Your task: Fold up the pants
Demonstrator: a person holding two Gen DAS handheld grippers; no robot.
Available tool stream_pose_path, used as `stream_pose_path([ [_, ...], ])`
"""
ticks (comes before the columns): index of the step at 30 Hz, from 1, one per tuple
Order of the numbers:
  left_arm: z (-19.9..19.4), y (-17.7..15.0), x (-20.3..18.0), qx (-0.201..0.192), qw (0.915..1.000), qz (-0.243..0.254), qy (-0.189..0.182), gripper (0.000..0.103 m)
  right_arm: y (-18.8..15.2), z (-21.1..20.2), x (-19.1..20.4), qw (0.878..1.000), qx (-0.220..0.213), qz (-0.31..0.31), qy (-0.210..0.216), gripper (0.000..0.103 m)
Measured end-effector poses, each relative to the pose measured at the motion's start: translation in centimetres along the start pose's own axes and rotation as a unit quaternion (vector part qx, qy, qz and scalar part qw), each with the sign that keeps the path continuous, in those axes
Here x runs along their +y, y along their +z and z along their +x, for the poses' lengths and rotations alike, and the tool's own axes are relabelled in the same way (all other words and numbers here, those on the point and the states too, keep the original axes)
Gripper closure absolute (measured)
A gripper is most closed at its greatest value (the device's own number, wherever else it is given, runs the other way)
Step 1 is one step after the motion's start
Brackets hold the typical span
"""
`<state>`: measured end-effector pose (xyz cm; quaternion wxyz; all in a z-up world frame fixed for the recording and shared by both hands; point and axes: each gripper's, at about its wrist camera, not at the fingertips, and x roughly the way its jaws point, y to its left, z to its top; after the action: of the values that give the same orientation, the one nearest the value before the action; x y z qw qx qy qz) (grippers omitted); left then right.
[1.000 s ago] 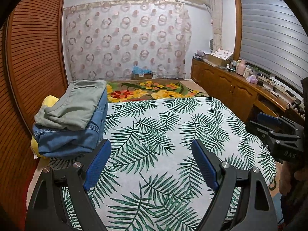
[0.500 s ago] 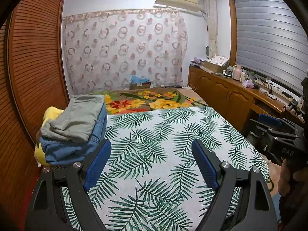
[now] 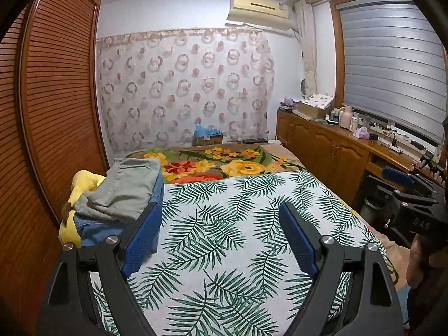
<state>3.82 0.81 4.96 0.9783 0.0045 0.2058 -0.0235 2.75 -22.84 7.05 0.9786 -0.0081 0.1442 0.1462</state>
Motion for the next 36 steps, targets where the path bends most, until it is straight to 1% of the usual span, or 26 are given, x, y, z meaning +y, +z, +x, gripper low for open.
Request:
stream_pose_path([
  [7,-0.5,0.1,0.2,-0.007,1.0,-0.003,0.004,0.017,-0.8,0.1,0.1,1.0,-0.013,-0.004,0.002,0.022],
  [13,-0.7,0.1,0.3,-0.005,1.0,-0.004,0.005,0.017,-1.3,0.3,0.0,1.0,-0.013,-0.006,0.001,0.022],
  [36,-0.7,0.1,0.4,-0.004,1.0,-0.004,0.005,0.017,-1.4,0.1,-0.3,1.0,-0.014,-0.008,0.001,0.022],
])
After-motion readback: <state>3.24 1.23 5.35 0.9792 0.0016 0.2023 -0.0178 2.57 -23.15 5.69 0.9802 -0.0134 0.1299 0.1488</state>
